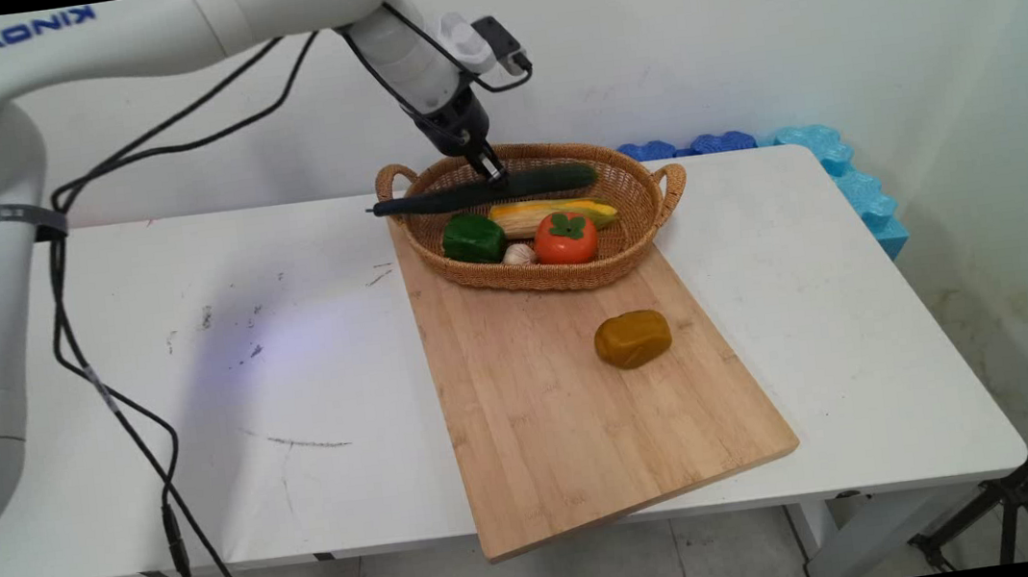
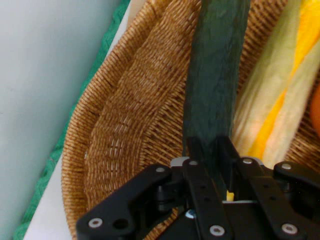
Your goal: Place the picked object on the cutting board
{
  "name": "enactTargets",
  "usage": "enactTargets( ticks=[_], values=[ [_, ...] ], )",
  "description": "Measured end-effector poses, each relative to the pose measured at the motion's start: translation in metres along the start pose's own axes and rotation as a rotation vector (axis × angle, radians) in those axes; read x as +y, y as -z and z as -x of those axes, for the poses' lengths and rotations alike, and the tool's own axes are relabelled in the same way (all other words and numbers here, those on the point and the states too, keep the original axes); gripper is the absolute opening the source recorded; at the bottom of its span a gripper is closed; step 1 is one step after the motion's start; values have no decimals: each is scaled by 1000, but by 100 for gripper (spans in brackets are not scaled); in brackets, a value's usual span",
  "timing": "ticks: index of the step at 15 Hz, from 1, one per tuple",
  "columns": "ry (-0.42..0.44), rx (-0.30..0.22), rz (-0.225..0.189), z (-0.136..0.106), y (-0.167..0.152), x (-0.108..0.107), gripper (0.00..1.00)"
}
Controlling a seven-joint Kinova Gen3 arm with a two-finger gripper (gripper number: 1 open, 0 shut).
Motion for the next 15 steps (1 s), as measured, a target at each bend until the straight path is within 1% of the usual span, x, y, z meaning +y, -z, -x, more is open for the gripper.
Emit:
enactTargets(
  ticks=[4, 7, 11, 13, 15],
  values=[
    [-15, 46, -1, 7, 43, 12, 0],
    [-32, 84, 12, 17, 81, 23, 0],
    [-59, 120, 54, 36, 124, 46, 0],
    [-68, 127, 74, 45, 136, 58, 0],
    [-74, 132, 102, 56, 150, 75, 0]
  ],
)
